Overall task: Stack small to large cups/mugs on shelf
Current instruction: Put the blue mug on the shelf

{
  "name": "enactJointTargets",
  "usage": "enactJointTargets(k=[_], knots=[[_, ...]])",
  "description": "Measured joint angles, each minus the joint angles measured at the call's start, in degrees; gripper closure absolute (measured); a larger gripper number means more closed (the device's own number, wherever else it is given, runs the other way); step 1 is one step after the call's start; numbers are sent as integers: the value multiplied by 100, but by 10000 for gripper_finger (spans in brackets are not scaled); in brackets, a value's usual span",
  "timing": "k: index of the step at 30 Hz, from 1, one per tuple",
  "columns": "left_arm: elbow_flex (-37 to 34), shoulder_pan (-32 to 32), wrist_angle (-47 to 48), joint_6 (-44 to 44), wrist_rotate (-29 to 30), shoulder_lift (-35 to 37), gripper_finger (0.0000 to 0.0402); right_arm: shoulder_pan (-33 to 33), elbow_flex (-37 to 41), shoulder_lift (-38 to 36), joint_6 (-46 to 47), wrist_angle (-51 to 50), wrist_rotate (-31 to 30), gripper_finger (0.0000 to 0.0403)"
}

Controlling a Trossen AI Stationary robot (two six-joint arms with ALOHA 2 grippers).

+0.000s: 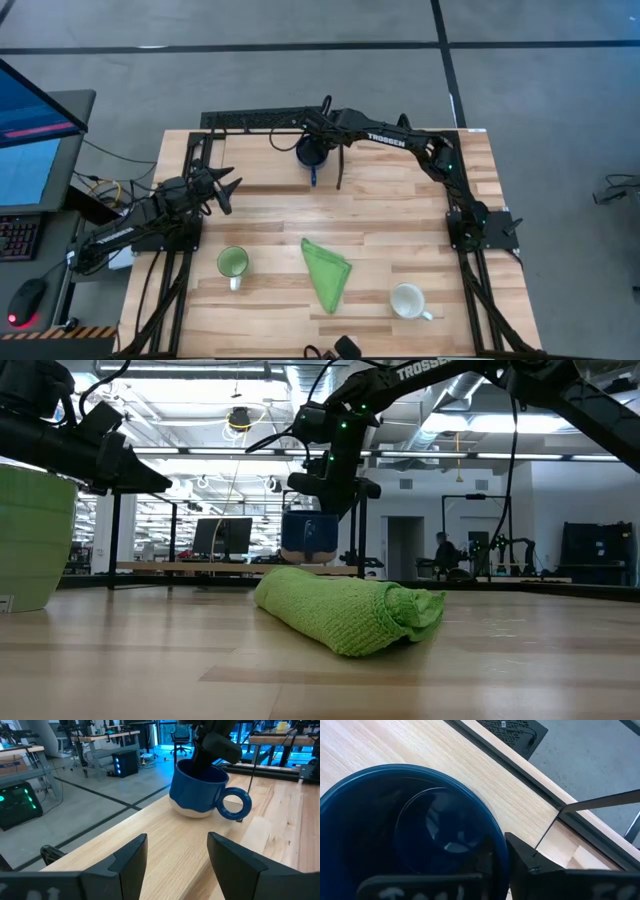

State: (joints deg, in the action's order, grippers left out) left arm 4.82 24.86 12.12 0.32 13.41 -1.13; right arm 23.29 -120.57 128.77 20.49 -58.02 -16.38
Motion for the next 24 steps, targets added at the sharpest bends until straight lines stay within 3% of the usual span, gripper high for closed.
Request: enactJointTargets(k=[24], knots=[[0,2,1,-11,2,0,203,-11,0,-4,4,20,2,347]])
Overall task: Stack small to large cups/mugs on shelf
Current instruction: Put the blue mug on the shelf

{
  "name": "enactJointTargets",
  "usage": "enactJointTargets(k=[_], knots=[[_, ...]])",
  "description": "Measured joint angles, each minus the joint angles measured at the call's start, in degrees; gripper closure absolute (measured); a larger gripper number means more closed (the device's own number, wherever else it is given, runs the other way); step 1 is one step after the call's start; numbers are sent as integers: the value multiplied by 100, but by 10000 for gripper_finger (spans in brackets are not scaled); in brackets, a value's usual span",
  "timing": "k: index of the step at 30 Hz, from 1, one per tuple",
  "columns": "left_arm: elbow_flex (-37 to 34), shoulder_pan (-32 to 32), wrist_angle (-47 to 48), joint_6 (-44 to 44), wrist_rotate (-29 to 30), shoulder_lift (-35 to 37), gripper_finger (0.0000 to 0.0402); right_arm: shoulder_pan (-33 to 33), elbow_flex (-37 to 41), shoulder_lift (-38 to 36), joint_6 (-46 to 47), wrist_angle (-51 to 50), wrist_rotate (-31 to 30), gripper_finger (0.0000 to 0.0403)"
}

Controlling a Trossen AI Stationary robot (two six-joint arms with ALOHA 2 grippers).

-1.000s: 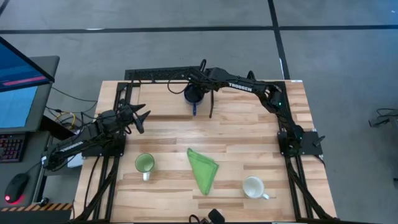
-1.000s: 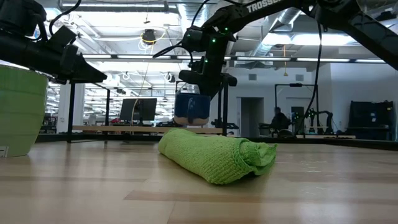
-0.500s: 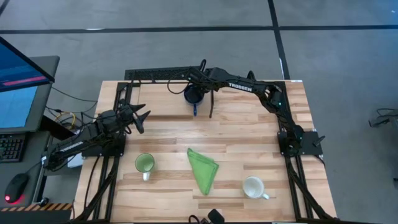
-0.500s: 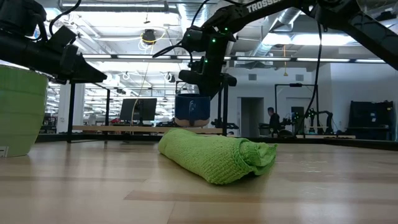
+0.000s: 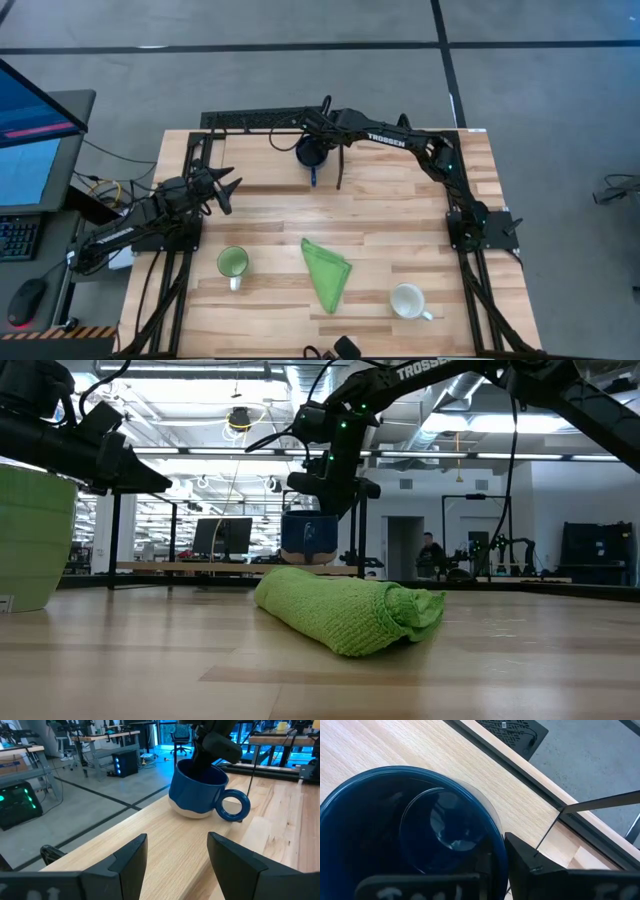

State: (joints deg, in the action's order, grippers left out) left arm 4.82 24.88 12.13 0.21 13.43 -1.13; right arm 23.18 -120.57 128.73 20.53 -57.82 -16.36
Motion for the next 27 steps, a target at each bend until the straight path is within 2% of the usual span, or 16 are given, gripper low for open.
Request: enactJointTargets(k=[23,27], knots=[[2,0,0,-48,-1,0,203,0,0,-4,90,7,0,347],[2,-2,-1,-49,-2,0,203,0,0,-4,102,15,9,335]])
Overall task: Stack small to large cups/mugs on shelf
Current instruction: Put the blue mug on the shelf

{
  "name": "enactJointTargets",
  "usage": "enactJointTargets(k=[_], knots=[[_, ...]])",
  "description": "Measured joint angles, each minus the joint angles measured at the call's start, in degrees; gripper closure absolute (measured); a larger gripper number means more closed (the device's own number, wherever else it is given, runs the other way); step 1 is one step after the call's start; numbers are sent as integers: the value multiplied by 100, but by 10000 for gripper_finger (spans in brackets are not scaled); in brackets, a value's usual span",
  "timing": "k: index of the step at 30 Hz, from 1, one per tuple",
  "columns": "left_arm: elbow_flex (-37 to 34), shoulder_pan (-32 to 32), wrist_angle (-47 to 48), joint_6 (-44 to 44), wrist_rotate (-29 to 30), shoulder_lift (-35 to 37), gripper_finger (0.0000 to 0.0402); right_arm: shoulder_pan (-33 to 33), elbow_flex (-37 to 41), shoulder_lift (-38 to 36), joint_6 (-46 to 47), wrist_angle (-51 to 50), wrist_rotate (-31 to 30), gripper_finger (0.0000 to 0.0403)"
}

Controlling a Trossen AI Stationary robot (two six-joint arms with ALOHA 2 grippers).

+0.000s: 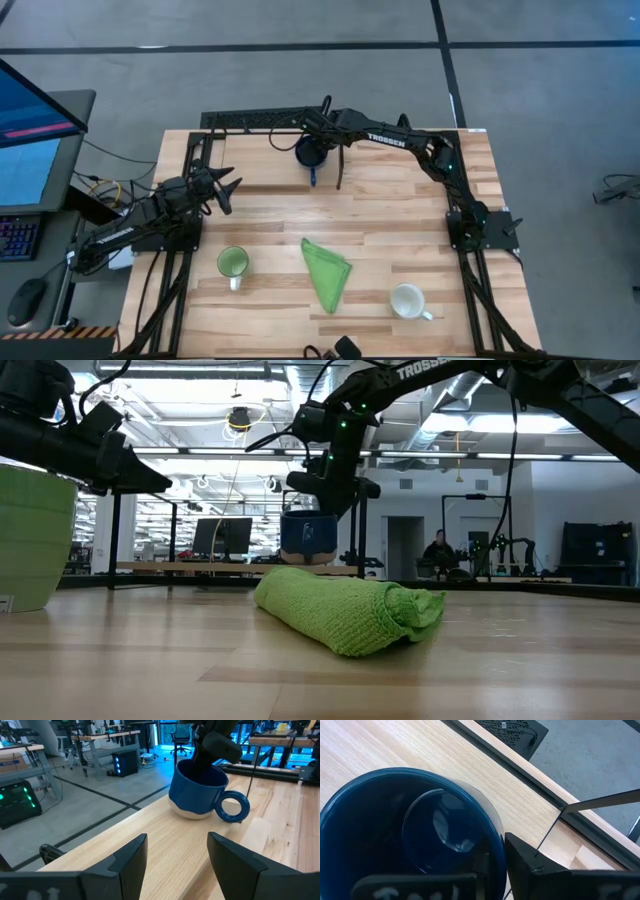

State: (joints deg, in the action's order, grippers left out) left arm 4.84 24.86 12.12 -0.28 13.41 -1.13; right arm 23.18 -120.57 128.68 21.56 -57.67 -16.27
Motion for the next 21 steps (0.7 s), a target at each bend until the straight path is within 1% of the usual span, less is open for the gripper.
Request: enactJointTargets(k=[10,15,21], knots=[[-1,2,0,-41,1,1,203,-7,-7,-2,109,118,17,274],[-2,2,0,-41,2,2,203,-4,-7,-2,95,136,12,260],[0,0,0,-43,2,1,203,-4,-7,-2,58,136,8,255]])
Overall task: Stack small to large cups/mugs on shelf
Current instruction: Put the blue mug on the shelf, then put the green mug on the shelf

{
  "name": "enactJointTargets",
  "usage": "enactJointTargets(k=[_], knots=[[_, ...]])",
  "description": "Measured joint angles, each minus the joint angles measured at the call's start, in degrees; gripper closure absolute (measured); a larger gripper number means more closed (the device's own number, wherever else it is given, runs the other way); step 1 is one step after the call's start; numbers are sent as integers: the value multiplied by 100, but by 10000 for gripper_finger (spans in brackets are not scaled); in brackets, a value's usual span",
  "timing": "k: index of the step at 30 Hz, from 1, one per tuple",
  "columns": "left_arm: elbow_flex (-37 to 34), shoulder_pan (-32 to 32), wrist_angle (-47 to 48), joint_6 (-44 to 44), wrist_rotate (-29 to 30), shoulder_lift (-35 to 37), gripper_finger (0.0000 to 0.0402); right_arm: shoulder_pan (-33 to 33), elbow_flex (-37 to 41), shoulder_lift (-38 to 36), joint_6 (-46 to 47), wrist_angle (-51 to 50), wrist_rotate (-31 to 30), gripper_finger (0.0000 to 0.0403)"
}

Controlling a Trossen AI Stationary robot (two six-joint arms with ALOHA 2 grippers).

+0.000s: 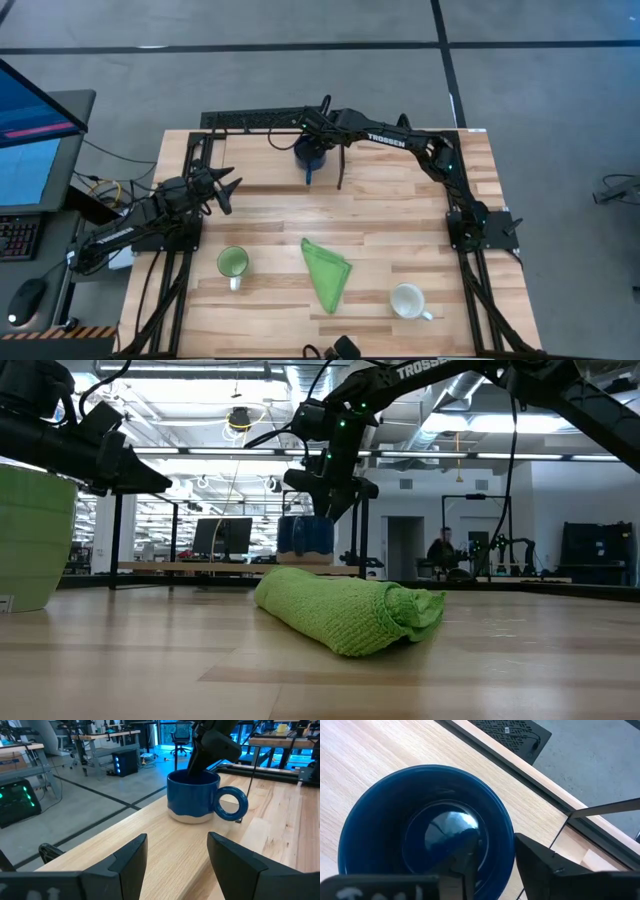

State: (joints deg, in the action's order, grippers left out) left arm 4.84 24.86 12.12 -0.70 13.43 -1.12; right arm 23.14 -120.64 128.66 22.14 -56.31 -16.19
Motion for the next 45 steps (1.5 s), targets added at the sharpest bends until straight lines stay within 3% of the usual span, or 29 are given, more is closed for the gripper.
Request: enactJointTargets(k=[10,17,25,39,45], knots=[[-2,1,0,2,0,1,203,-37,-85,1,-20,-86,-16,261],[0,0,0,2,0,2,203,-179,-718,-26,-283,-134,-130,264],[0,1,0,2,0,0,203,-357,-1450,-46,-592,-726,-669,262],[-1,2,0,87,0,-1,203,-1023,-1392,-1627,-1940,-1431,-656,264],[-1,1,1,63,1,-1,203,-1393,-1392,-2454,-1486,-2189,-646,269]])
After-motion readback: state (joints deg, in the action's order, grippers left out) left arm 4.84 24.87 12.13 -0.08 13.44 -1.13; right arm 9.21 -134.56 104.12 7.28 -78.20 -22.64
